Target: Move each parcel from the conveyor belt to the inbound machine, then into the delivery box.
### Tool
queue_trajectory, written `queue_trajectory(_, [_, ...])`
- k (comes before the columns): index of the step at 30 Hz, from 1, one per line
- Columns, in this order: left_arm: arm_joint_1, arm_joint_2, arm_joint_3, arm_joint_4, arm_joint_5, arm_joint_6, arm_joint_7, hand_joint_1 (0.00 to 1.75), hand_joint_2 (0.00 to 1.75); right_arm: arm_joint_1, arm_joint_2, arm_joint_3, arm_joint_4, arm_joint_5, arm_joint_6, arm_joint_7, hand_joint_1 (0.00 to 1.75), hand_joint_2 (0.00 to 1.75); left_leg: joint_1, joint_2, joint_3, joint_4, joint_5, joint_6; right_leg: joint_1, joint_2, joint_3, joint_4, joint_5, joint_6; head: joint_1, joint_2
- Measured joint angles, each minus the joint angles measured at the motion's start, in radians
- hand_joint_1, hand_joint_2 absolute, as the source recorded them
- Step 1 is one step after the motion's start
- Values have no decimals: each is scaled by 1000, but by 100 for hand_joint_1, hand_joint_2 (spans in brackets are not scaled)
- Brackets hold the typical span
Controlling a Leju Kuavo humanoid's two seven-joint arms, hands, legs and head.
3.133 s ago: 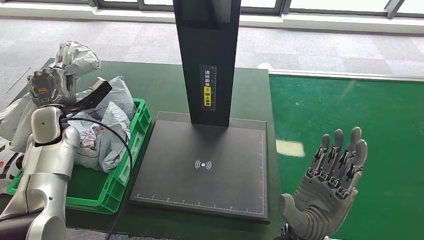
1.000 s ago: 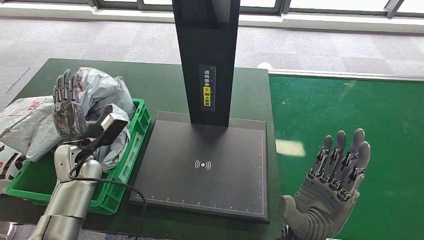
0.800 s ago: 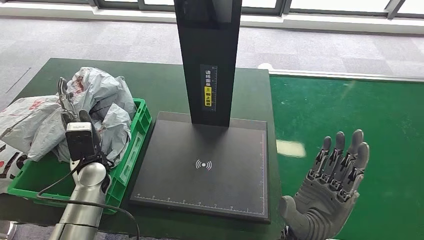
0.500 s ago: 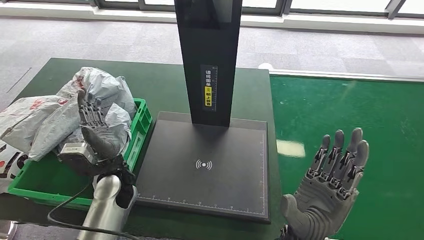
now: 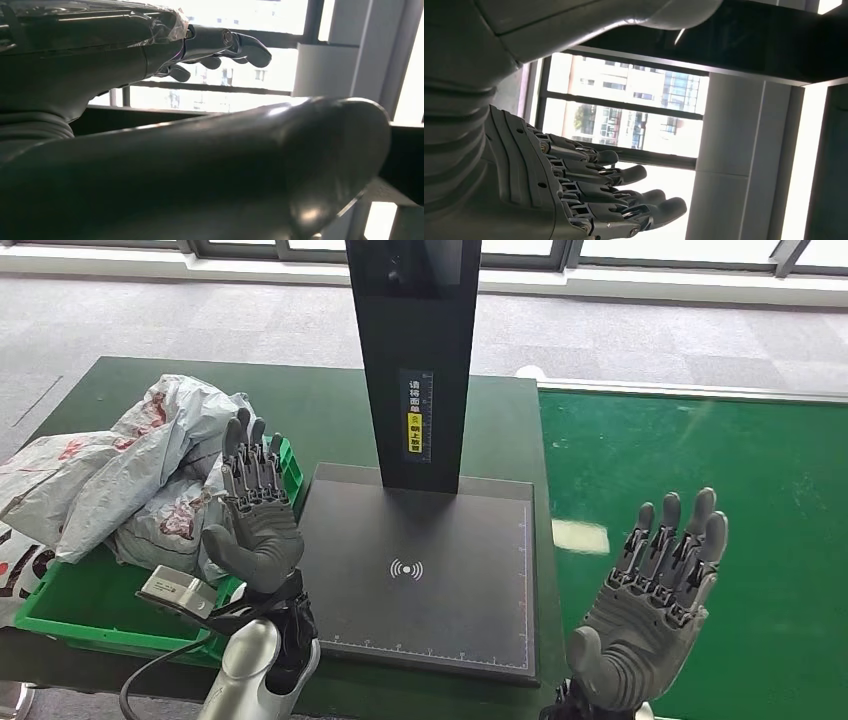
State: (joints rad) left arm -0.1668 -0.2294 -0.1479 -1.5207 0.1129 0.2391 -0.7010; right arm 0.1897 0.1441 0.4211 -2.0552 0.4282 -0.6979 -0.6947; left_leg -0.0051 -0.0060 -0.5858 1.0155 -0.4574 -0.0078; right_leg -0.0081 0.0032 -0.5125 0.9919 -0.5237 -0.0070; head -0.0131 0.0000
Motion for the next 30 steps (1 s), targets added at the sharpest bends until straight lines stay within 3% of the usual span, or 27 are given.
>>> queue_trajectory(4, [17,-10,-12,-55,-27,1,-1,0,0,17,4,-7,13,-46,0,0,0,0,0,0,0,0,0,0,0,0,0,0,0,0,0,0])
queue_trajectory(8, [31,-13,-18,-90,-28,4,-1,0,0,23,4,-16,29,-76,0,0,0,175,0,0,0,0,0,0,0,0,-1,0,-1,0,0,0])
queue_trajectory(15, [65,-16,-30,-165,-95,7,-1,0,0,17,5,-51,71,-222,70,1,0,175,0,-1,0,0,0,0,0,0,0,0,0,0,0,0])
queue_trajectory(30, [74,-15,-46,-197,-121,36,-1,0,0,-22,18,-125,82,-338,159,0,0,175,0,0,0,0,0,0,0,0,0,0,0,0,0,0])
